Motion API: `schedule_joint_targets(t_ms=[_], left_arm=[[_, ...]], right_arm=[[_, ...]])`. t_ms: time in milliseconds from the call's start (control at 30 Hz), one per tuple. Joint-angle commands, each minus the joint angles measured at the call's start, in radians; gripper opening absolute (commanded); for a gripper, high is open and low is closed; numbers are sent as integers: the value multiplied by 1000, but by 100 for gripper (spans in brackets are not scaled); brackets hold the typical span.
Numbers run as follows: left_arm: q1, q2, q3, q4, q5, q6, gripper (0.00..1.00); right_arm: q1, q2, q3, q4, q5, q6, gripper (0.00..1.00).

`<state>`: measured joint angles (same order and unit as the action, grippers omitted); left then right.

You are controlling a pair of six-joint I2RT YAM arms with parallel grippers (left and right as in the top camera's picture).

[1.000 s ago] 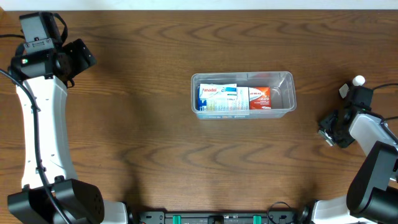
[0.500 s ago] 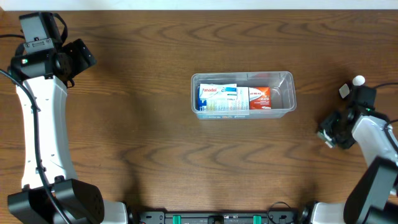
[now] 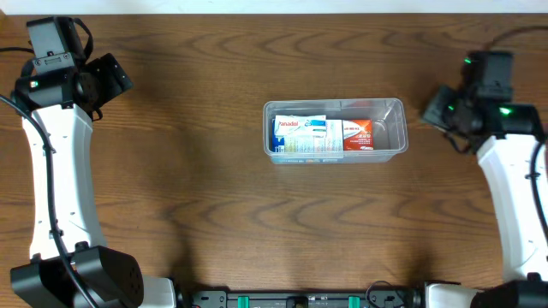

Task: Pack container
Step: 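Lift the Zam-Buk box and carry it over the container's right end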

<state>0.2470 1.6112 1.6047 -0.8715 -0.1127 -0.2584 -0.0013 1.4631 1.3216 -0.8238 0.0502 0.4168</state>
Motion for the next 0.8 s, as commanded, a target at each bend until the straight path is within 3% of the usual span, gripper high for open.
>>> schedule_joint_targets(t_ms=[0, 333, 767], left_arm=[[3, 1, 4, -3, -15, 6, 98], [3, 1, 4, -3, -15, 6, 98], [3, 1, 4, -3, -15, 6, 98]], right_arm=[[101, -13, 25, 38, -6, 33, 48], [363, 139, 25, 209, 38, 46, 50], [394, 350, 25, 230, 66, 19, 53]])
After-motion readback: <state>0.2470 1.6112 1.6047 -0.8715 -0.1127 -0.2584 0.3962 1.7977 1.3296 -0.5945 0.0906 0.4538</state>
